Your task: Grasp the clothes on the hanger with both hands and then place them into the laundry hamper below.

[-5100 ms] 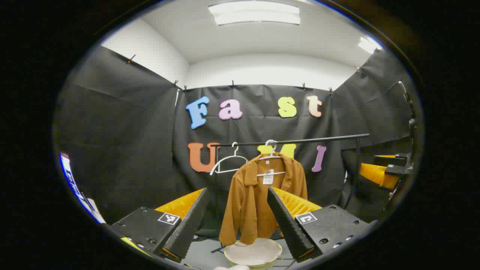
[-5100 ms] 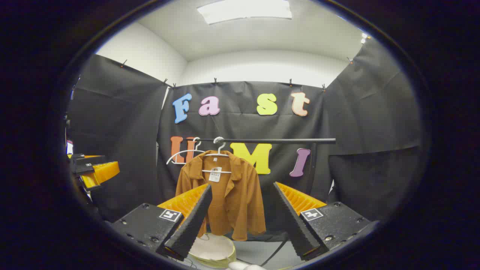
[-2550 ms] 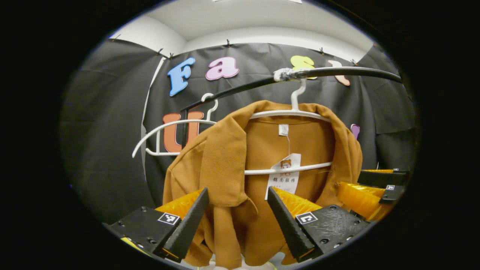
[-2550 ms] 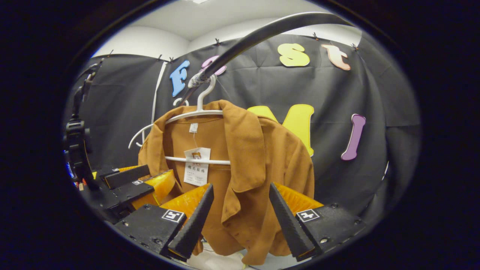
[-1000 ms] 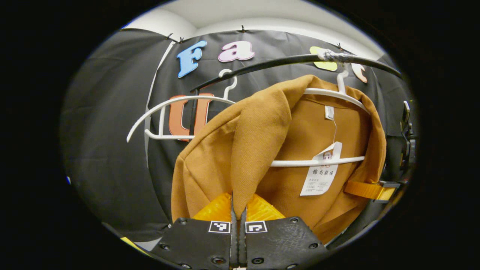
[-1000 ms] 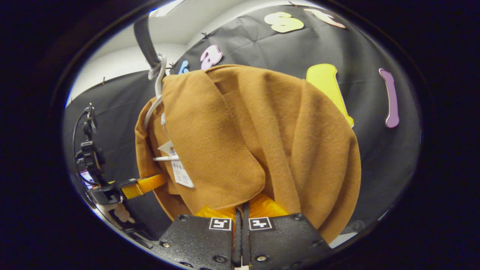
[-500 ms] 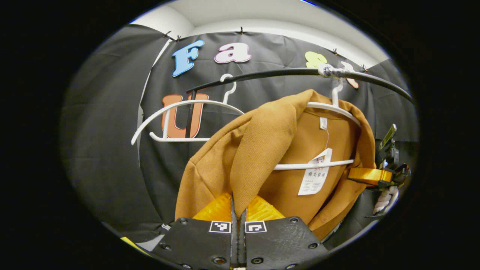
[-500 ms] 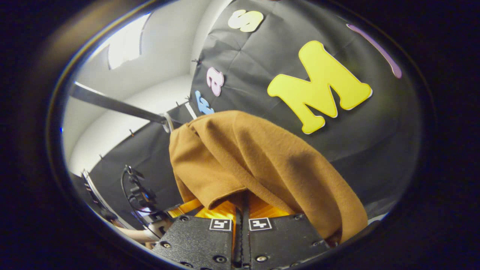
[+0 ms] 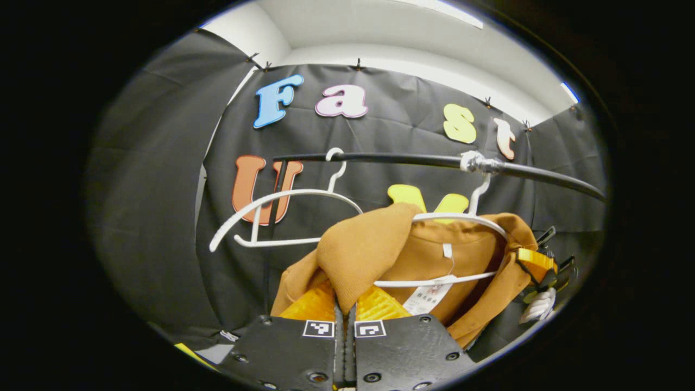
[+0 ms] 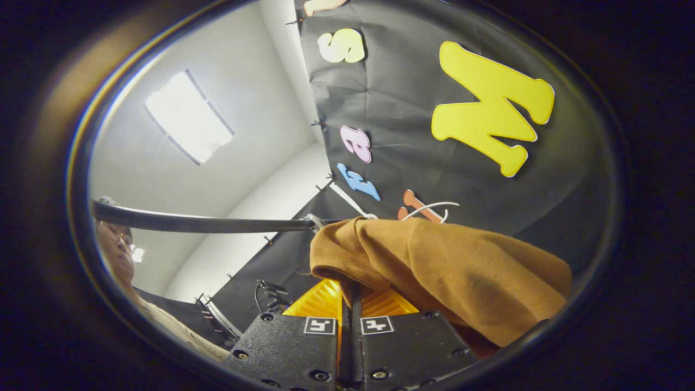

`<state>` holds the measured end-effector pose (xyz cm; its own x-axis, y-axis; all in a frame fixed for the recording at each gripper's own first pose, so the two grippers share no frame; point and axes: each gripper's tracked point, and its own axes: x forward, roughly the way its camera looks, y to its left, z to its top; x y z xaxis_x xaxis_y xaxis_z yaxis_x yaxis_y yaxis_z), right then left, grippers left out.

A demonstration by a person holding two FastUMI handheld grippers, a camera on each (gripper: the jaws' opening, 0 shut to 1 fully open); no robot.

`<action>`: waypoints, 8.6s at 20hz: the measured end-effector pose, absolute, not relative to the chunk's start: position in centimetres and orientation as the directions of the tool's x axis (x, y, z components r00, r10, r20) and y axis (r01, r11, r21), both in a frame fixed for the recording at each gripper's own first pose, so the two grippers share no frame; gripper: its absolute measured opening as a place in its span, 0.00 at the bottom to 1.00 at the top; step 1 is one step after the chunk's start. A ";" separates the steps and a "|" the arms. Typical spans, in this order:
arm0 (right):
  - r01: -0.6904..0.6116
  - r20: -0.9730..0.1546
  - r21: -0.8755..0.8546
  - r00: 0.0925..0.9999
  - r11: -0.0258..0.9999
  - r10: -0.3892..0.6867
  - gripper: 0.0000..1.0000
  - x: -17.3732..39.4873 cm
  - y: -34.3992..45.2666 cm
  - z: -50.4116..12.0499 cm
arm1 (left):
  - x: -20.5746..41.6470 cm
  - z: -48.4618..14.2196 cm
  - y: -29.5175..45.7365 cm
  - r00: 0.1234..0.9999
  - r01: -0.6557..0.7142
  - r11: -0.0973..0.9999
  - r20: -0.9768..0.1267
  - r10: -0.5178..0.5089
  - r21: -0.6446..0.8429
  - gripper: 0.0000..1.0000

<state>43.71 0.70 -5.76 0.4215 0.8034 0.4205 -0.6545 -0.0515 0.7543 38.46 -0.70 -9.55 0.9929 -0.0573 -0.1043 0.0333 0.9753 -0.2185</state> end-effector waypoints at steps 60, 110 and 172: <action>-0.368 0.008 0.650 0.878 0.665 0.478 0.04 54.7 -9.5 -8.2 | 44.4 -8.7 2.9 0.961 0.123 0.959 -0.211 -0.179 -0.254 0.00; -0.279 -0.310 0.823 0.509 0.495 0.803 0.04 30.9 15.2 -31.7 | 25.3 -27.6 -8.8 0.816 0.210 0.852 -0.394 -0.422 -0.479 0.00; -0.263 -0.069 0.247 0.955 0.933 0.288 0.99 -1.9 -7.2 -5.5 | 1.8 -1.3 -12.7 0.978 -0.022 1.000 -0.209 0.024 0.012 1.00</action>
